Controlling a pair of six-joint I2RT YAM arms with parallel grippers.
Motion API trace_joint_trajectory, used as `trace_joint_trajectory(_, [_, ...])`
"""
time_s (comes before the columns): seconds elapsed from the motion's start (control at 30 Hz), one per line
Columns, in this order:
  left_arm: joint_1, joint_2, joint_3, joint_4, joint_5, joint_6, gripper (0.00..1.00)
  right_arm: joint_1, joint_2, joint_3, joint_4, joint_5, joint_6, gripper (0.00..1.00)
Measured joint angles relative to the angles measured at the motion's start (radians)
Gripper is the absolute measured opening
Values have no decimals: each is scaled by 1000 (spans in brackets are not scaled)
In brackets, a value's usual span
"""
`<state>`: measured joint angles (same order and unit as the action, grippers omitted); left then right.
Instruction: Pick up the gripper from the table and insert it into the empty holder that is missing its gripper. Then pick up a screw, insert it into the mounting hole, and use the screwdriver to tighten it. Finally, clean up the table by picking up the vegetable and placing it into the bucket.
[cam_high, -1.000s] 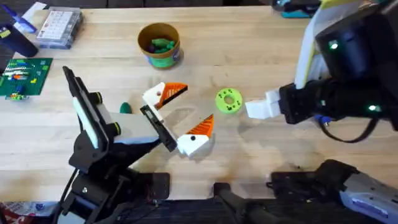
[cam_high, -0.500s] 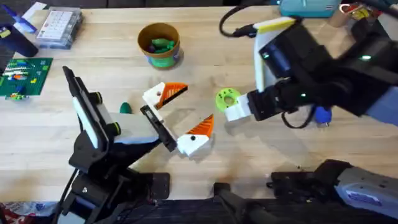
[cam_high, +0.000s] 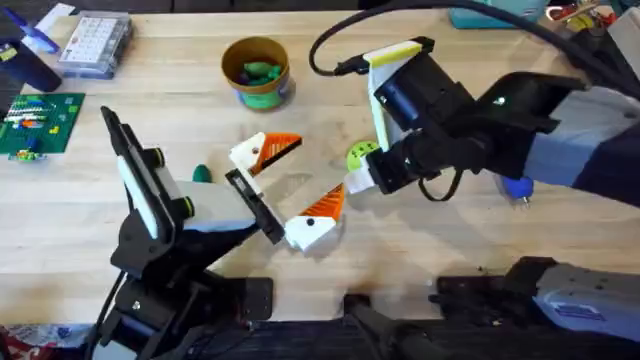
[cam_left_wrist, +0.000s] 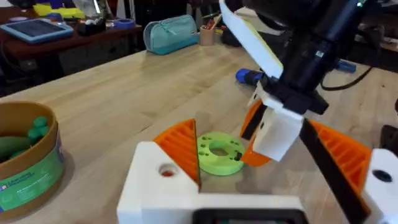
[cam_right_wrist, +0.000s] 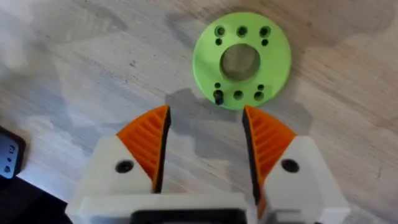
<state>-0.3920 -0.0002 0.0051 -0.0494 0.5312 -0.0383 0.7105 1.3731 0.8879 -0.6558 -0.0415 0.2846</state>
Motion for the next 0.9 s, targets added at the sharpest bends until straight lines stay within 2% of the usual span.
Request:
trace_joint_trajectory(0.23, [0, 0, 0, 0, 0, 0, 990, 0, 34, 0, 19, -1, -1, 593])
trace_joint_trajectory(0.4, [0, 0, 0, 0, 0, 0, 990, 0, 58, 0, 48, -1, -1, 420])
trace_joint_trajectory(0.6, [0, 0, 0, 0, 0, 0, 990, 0, 90, 0, 56, -1, -1, 257])
trace_joint_trajectory(0.9, [0, 0, 0, 0, 0, 0, 990, 0, 103, 0, 57, -1, -1, 221])
